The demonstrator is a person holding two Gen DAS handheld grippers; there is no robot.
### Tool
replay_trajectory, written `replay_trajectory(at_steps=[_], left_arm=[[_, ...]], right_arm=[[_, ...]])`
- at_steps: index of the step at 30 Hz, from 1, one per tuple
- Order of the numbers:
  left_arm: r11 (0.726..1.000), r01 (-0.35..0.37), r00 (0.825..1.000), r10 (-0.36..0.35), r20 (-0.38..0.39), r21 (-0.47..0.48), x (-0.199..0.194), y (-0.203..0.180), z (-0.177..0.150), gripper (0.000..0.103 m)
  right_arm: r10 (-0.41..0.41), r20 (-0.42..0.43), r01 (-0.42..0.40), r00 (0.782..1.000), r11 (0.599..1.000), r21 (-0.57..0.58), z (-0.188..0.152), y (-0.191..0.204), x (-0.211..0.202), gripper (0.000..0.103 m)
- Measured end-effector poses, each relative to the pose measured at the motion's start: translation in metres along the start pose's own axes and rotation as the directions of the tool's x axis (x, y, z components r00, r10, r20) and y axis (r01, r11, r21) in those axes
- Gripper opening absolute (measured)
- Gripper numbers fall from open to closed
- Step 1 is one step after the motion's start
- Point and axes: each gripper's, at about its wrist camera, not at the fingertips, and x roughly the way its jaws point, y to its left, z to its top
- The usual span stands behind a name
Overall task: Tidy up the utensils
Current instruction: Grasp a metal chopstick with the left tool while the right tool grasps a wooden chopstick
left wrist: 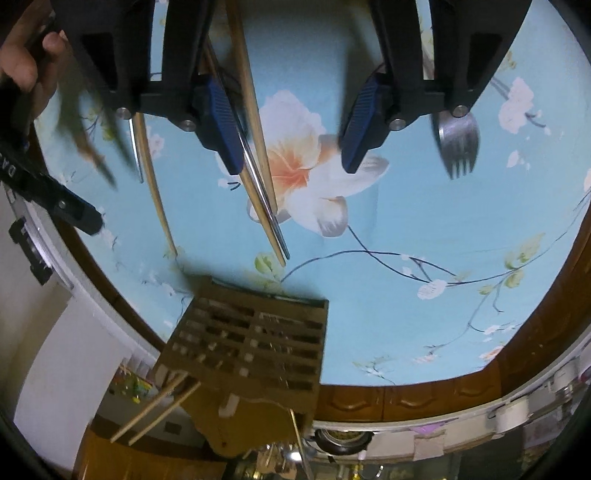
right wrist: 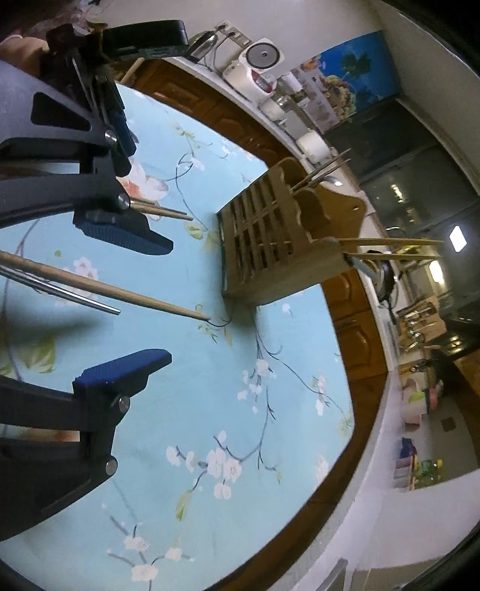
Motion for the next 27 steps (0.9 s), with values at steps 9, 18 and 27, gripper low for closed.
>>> replay_trajectory(at_steps=[9, 18, 27], left_arm=[[0.998, -0.017, 0.999, 0.019, -0.03, 0.066, 0.028, -0.013, 0.008, 0.033], [0.983, -0.075, 0.997, 0.077, -0.003, 0.17, 0.041, -0.025, 0.013, 0.009], [0.992, -0.022, 1.0, 0.022, 0.005, 0.122, 0.034, -0.011, 0.011, 0.003]], right_arm=[[-0.054, -0.108, 0.049, 0.993, 0.997, -0.055, 0.01, 0.007, 0.054, 0.037], [-0.151, -0.13, 0.126, 0.98, 0.975, -0.182, 0.019, 0.024, 0.085, 0.024], [-0.096, -0.11, 0.086, 0.989, 0.992, -0.09, 0.019, 0.011, 0.069, 0.007]])
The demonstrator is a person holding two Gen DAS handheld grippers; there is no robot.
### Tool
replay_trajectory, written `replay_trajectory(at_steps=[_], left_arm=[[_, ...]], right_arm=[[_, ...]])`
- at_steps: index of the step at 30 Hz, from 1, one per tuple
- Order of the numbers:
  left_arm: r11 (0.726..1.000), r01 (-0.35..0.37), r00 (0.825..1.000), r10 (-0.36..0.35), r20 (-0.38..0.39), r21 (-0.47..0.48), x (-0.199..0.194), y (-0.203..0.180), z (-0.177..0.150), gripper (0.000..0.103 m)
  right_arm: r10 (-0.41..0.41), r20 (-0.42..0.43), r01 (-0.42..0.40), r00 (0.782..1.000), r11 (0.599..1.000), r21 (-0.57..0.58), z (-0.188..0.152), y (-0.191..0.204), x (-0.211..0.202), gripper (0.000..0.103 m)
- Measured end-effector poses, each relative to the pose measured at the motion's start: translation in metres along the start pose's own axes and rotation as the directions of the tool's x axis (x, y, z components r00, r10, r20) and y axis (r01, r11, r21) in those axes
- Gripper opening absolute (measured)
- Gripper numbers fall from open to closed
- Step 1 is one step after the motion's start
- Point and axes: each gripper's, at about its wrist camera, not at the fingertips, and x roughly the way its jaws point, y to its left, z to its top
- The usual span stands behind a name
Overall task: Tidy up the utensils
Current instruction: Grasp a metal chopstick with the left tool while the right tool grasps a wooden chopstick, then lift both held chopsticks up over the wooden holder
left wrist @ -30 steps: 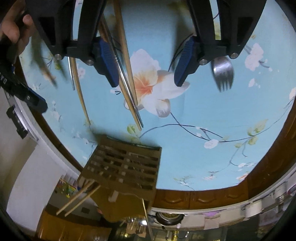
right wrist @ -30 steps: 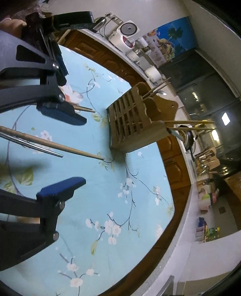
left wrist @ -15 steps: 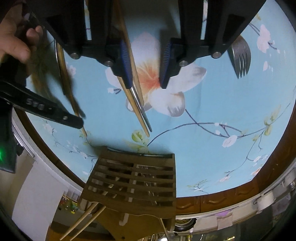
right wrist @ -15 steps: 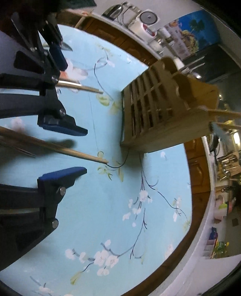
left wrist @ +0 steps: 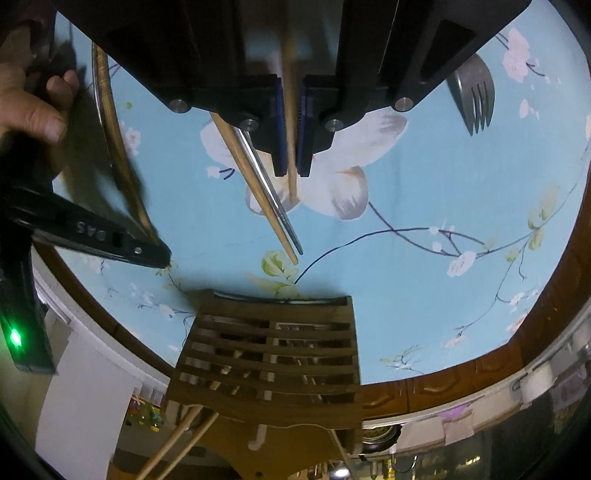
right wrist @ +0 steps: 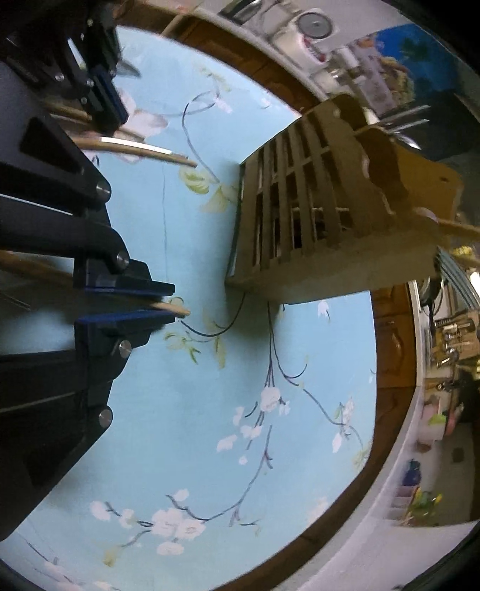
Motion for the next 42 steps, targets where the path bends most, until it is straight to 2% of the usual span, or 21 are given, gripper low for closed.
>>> replay_trajectory(at_steps=[5, 10, 17, 23, 27, 32, 42], left_arm=[[0.997, 0.051, 0.997, -0.047, 0.066, -0.059, -0.03, 0.015, -0.002, 0.003], [0.989, 0.107, 0.984, -0.09, 0.154, -0.106, -0.073, 0.031, -0.004, 0.003], [0.977, 0.163, 0.96, -0.125, 0.249, -0.138, -0.128, 0.048, -0.016, 0.003], [0.972, 0.194, 0.938, -0.145, 0.314, -0.132, -0.169, 0.054, -0.024, 0.003], [0.968, 0.213, 0.925, -0.157, 0.345, -0.132, -0.186, 0.056, -0.027, 0.003], [0.969, 0.217, 0.917, -0.16, 0.365, -0.121, -0.195, 0.056, -0.027, 0.003], [0.971, 0.211, 0.906, -0.149, 0.396, -0.116, -0.198, 0.056, -0.018, 0.003]], right_arm=[[0.083, 0.067, -0.086, 0.994, 0.996, 0.036, 0.0, -0.001, -0.039, 0.006], [0.132, 0.142, -0.137, 0.981, 0.99, 0.029, 0.003, 0.002, -0.08, 0.005], [0.171, 0.233, -0.173, 0.957, 0.985, -0.014, 0.007, 0.018, -0.129, 0.005], [0.191, 0.319, -0.184, 0.928, 0.982, -0.051, 0.014, 0.029, -0.172, 0.005], [0.191, 0.368, -0.175, 0.91, 0.982, -0.077, 0.016, 0.035, -0.192, 0.005], [0.193, 0.402, -0.172, 0.895, 0.981, -0.087, 0.023, 0.039, -0.203, 0.005], [0.191, 0.427, -0.171, 0.884, 0.982, -0.084, 0.03, 0.037, -0.207, 0.005]])
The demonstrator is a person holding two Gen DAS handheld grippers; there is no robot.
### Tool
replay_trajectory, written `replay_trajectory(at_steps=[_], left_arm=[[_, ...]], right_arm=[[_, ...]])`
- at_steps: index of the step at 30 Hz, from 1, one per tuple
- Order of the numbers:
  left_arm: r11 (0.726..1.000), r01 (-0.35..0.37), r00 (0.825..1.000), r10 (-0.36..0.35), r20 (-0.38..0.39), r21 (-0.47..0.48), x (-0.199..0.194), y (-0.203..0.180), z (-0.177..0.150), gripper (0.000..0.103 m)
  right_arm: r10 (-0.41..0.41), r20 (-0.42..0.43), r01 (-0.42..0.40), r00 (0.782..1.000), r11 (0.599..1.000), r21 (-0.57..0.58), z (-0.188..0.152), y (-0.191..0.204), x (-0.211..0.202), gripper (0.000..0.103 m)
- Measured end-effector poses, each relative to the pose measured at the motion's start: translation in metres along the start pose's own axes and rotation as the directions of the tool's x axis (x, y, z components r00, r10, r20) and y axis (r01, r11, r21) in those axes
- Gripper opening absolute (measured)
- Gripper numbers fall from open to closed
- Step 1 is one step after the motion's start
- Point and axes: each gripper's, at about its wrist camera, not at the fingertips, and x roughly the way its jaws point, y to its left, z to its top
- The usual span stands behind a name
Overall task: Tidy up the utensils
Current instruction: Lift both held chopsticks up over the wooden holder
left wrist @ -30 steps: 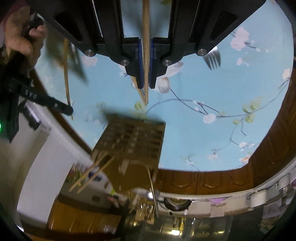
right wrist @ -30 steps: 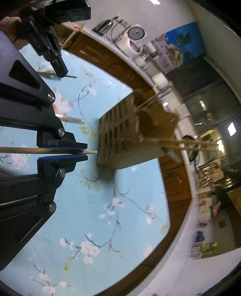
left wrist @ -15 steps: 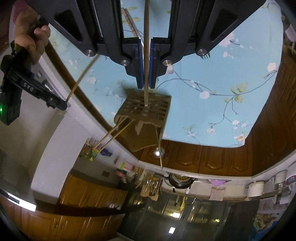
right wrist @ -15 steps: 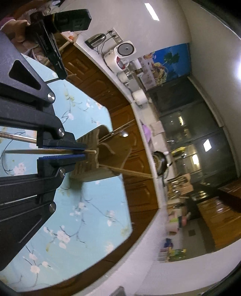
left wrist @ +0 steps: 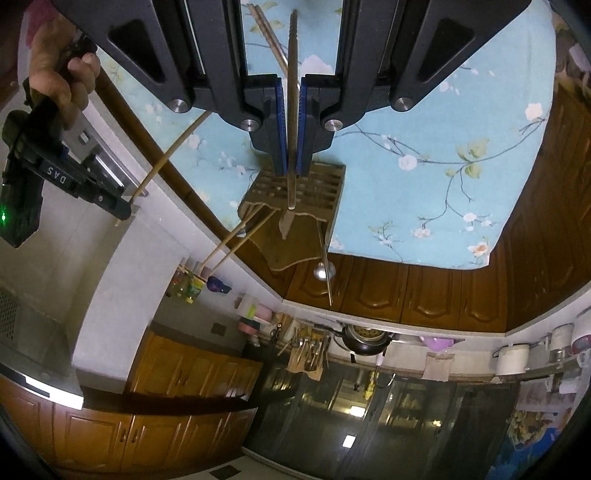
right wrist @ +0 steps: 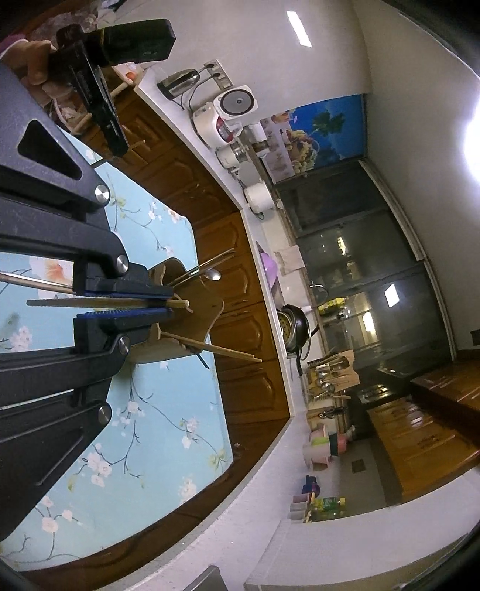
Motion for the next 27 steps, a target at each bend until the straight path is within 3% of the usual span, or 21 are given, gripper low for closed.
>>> replay_trajectory(at_steps=[16, 27], left_arm=[[0.999, -0.033, 0.992, 0.029, 0.124, 0.03, 0.014, 0.002, 0.037, 0.003], [0.996, -0.047, 0.964, 0.027, 0.264, 0.069, 0.05, -0.003, 0.08, 0.003]], right_arm=[[-0.02, 0.084, 0.021, 0.996, 1.0, -0.007, 0.032, -0.006, 0.008, 0.005], [-0.043, 0.192, 0.047, 0.98, 0.999, -0.017, 0.084, -0.005, 0.028, 0.005]])
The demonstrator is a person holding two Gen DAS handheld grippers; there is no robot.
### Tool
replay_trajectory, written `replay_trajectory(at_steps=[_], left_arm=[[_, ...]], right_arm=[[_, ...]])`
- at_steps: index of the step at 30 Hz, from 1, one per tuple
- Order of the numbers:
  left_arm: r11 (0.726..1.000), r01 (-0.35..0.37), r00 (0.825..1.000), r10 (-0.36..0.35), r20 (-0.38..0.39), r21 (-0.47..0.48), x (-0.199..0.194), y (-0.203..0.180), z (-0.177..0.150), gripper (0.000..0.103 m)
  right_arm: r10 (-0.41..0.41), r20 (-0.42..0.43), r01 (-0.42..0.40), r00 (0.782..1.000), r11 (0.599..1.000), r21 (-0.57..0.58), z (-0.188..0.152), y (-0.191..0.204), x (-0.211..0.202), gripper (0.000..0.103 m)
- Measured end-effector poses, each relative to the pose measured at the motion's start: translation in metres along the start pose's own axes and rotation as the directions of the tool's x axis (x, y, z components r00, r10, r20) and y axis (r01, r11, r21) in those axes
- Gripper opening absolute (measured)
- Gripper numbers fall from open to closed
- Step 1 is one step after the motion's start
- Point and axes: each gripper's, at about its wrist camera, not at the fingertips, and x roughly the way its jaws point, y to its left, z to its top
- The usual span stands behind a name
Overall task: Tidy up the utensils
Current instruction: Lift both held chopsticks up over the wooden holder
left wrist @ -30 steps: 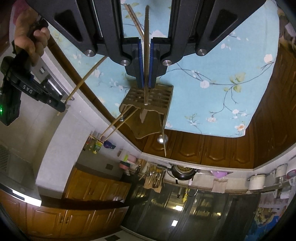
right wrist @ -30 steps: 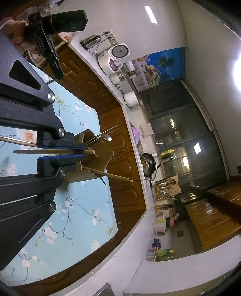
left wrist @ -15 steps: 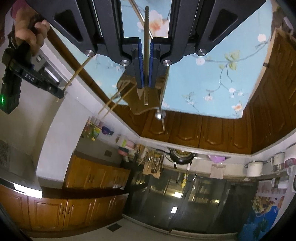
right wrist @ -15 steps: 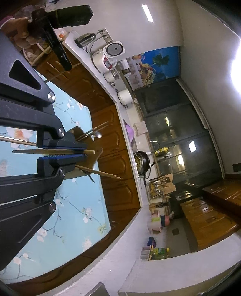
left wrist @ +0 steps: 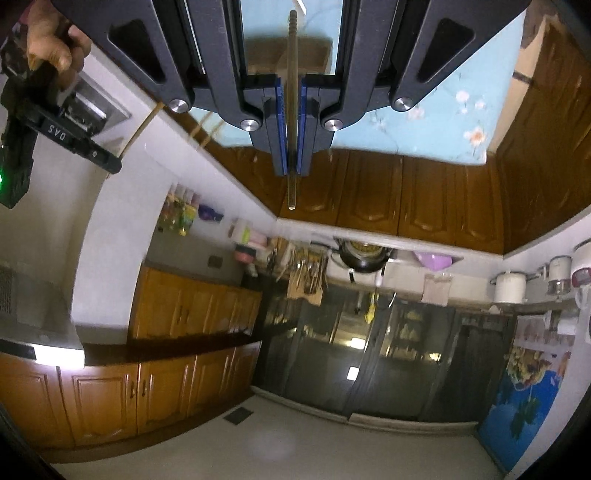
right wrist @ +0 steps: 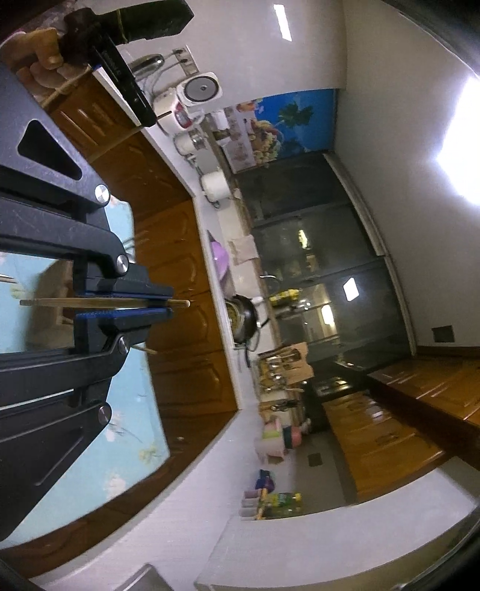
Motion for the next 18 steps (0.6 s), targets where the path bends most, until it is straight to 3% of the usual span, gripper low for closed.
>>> replay_trajectory(at_steps=[9, 18], left_arm=[[1.0, -0.017, 0.997, 0.017, 0.08, -0.005, 0.063, 0.004, -0.006, 0.003], [0.993, -0.091, 0.992, 0.096, 0.08, -0.074, 0.134, 0.02, -0.055, 0.003]], right_arm=[[-0.044, 0.057, 0.045, 0.997, 0.999, -0.008, 0.018, -0.004, 0.038, 0.005], [-0.052, 0.011, 0.052, 0.999, 0.999, -0.011, -0.018, -0.011, 0.076, 0.005]])
